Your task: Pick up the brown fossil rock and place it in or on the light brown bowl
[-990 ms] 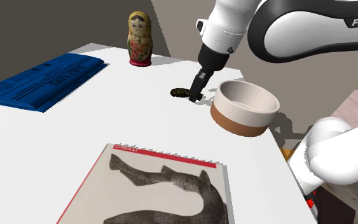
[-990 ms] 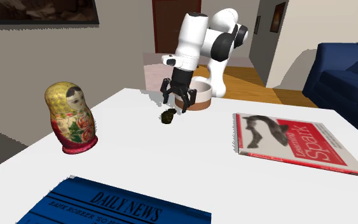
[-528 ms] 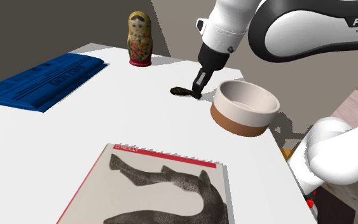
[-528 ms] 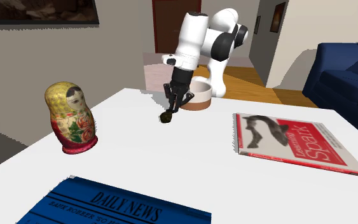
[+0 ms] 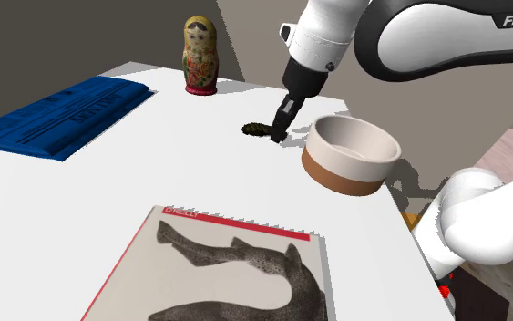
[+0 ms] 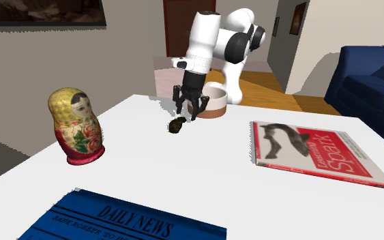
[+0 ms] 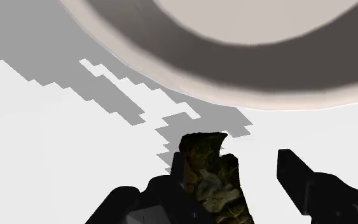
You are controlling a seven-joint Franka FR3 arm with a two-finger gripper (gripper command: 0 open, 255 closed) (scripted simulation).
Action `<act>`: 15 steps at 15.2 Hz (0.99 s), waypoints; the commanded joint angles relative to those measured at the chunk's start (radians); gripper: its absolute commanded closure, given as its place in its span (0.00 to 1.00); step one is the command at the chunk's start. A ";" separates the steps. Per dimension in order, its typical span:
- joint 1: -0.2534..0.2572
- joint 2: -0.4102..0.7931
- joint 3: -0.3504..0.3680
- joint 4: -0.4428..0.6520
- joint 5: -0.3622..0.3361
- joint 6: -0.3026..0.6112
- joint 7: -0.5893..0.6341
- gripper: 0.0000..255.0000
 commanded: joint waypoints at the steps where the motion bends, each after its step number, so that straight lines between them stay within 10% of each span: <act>1: 0.019 0.059 -0.074 0.054 0.041 -0.006 -0.140 0.00; 3: 0.041 0.139 -0.151 0.135 0.096 -0.031 -0.292 0.00; 15: 0.042 0.167 -0.139 0.059 0.100 0.073 -0.292 0.00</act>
